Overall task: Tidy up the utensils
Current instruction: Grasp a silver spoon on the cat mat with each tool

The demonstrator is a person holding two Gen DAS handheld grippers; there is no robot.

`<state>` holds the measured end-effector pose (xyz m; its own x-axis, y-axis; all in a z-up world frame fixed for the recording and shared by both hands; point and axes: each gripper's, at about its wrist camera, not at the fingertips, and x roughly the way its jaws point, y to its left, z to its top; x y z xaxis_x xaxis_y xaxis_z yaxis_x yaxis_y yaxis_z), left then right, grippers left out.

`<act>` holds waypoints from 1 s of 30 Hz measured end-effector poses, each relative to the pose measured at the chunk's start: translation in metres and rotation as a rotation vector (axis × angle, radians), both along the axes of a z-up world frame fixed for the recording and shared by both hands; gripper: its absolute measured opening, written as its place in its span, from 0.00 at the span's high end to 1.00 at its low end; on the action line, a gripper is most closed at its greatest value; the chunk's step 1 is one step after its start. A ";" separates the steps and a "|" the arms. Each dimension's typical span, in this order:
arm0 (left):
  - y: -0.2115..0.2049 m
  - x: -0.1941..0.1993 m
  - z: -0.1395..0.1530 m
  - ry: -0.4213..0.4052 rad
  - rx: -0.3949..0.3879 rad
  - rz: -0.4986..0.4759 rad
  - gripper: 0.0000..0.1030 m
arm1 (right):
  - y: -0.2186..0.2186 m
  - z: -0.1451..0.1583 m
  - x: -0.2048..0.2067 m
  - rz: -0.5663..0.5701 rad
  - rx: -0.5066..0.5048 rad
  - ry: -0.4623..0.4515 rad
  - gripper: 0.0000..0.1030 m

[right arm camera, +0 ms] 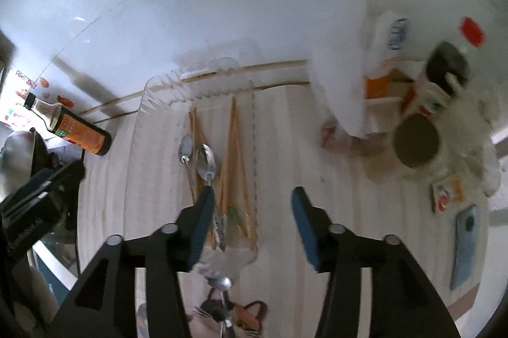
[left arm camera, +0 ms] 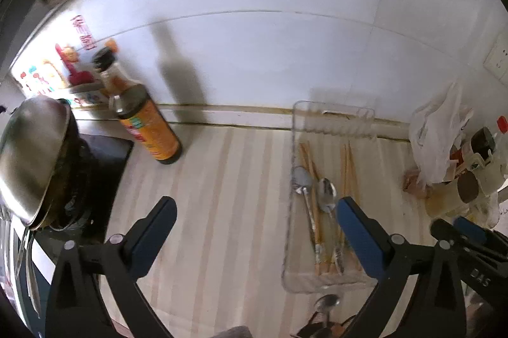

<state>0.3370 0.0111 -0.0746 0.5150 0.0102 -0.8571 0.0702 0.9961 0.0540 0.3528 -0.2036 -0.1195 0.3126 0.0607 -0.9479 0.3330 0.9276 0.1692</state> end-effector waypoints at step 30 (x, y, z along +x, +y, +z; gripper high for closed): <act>0.086 -0.144 -0.190 0.338 0.285 0.147 0.00 | 0.113 -0.142 -0.165 0.092 0.044 0.277 0.94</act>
<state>0.1930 0.0969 -0.2646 0.1825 0.3212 -0.9293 -0.0099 0.9457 0.3249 0.1874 -0.0907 -0.2611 0.0335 0.1200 -0.9922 0.2867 0.9499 0.1245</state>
